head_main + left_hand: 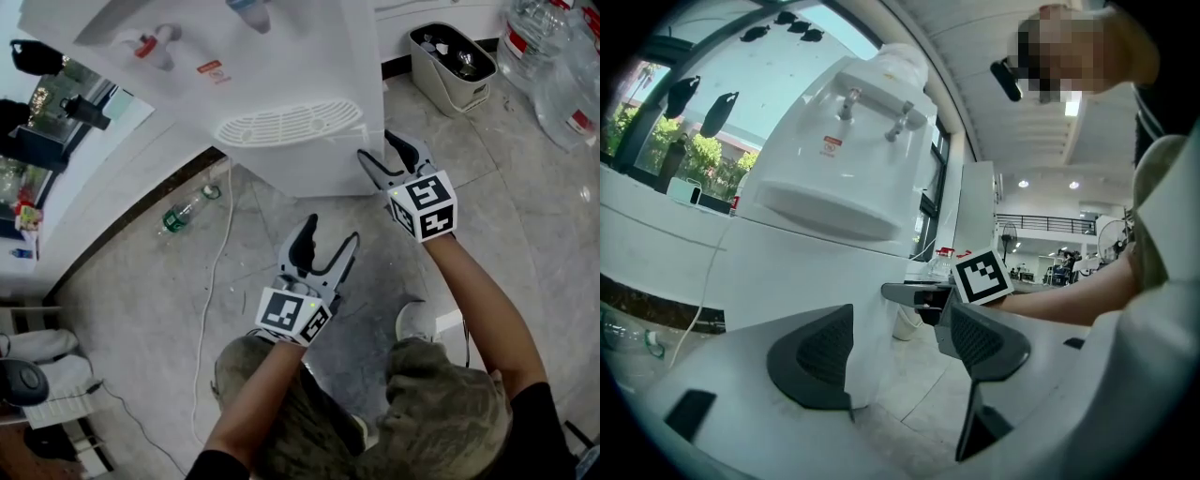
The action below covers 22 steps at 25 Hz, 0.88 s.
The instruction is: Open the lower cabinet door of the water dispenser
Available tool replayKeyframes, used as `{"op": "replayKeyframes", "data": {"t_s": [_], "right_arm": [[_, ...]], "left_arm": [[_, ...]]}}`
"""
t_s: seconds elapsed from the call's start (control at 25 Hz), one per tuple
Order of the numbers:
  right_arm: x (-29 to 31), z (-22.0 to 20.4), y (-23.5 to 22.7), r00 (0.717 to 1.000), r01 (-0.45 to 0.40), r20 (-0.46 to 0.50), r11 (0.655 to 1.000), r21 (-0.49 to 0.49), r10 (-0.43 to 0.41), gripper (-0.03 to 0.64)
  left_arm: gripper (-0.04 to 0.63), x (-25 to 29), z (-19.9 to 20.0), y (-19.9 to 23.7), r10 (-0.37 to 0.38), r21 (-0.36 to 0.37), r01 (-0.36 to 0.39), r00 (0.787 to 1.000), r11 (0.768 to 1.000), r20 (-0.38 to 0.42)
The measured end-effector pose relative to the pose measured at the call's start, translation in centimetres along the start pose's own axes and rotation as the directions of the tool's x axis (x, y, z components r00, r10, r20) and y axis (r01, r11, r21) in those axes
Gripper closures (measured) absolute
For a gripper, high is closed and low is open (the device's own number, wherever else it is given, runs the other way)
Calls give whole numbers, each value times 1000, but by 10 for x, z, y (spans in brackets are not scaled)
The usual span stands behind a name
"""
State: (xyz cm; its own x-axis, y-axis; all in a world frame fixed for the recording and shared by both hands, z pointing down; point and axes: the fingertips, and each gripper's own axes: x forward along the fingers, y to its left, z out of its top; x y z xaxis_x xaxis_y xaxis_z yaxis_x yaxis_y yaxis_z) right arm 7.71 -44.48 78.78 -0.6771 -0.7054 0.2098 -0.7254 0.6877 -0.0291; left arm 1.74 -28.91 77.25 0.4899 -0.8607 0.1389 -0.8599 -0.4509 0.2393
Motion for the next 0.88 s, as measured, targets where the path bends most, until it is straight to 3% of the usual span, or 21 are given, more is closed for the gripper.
{"op": "replayKeyframes", "data": {"t_s": [0.44, 0.88], "right_arm": [[0, 0, 1, 999, -1, -42, 998, 57, 3, 390], [-24, -3, 19, 1000, -4, 4, 997, 78, 4, 411]], "left_arm": [[295, -7, 0, -1, -8, -11, 8, 1000, 1000, 13], [295, -15, -1, -2, -6, -22, 6, 1000, 1000, 13]]}}
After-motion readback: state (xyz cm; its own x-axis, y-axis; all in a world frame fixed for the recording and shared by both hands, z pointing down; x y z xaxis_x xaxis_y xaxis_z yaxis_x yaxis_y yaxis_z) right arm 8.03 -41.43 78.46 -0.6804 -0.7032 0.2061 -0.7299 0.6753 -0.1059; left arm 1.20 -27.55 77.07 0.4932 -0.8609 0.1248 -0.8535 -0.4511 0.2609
